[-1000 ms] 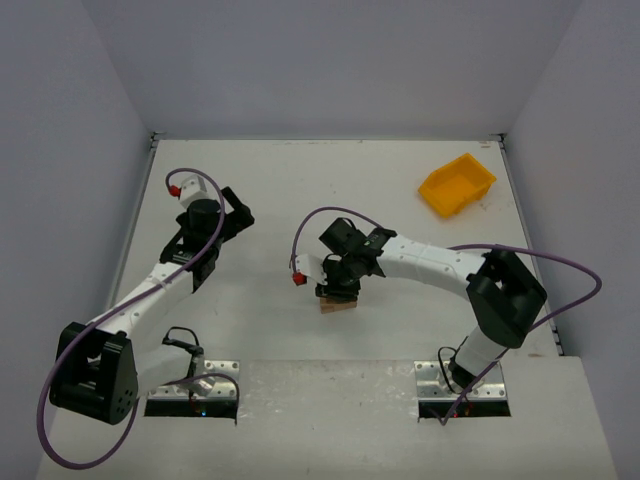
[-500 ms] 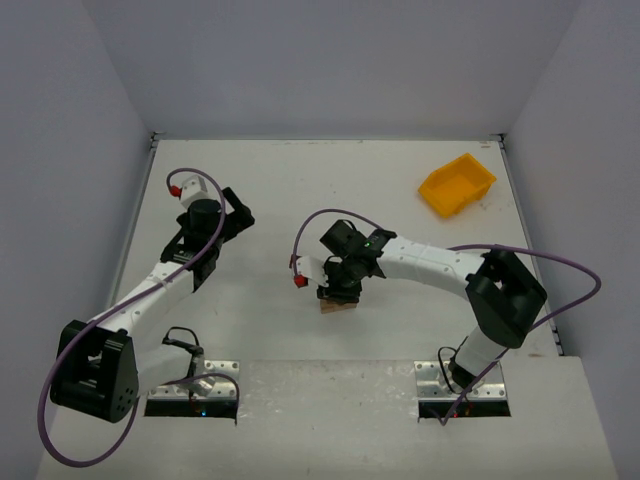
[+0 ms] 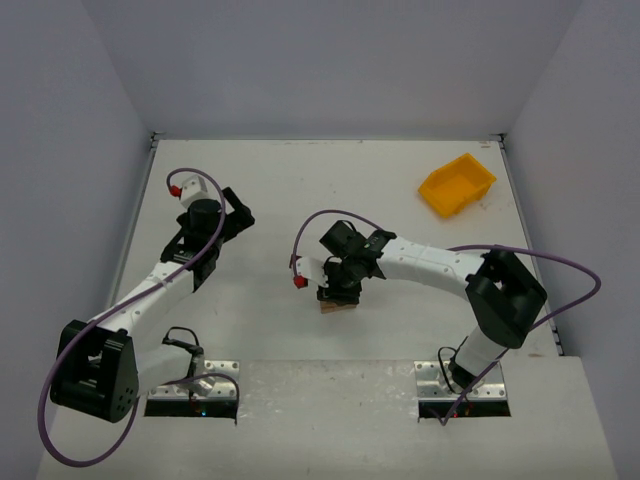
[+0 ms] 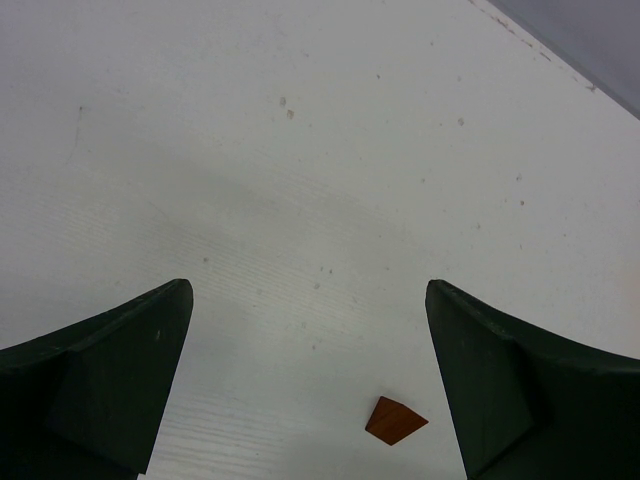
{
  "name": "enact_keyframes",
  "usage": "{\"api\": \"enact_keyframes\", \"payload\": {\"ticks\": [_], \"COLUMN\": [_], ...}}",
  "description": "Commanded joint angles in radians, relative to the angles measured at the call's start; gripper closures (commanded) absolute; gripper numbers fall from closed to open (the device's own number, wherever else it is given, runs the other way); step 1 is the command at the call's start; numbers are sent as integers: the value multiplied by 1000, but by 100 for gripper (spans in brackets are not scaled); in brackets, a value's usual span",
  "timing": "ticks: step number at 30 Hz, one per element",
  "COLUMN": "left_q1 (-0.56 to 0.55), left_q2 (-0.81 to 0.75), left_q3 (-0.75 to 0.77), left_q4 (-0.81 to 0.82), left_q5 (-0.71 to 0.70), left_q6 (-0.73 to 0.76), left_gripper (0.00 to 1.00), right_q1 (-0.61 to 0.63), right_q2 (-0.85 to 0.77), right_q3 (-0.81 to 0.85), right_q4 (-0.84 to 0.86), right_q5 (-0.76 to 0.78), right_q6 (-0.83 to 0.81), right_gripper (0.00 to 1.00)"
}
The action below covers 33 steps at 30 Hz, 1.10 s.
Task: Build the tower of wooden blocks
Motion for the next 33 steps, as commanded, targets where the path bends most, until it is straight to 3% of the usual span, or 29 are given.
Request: {"api": "enact_keyframes", "payload": {"ticks": [1, 16, 33], "left_q1": [8, 8, 7], "left_q2": [1, 4, 20], "left_q3": [38, 38, 41], "left_q4": [40, 47, 55], "left_q5": [-1, 8, 10], "left_q6": [13, 17, 22], "left_gripper": [0, 0, 0], "right_q1": [6, 7, 6], "right_q2": [-30, -75, -71], "right_q3": [-4, -50, -101], "right_q4": [39, 22, 89], "right_q5": [19, -31, 63], "right_q6": [-18, -100, -126], "right_gripper": [53, 44, 39]}}
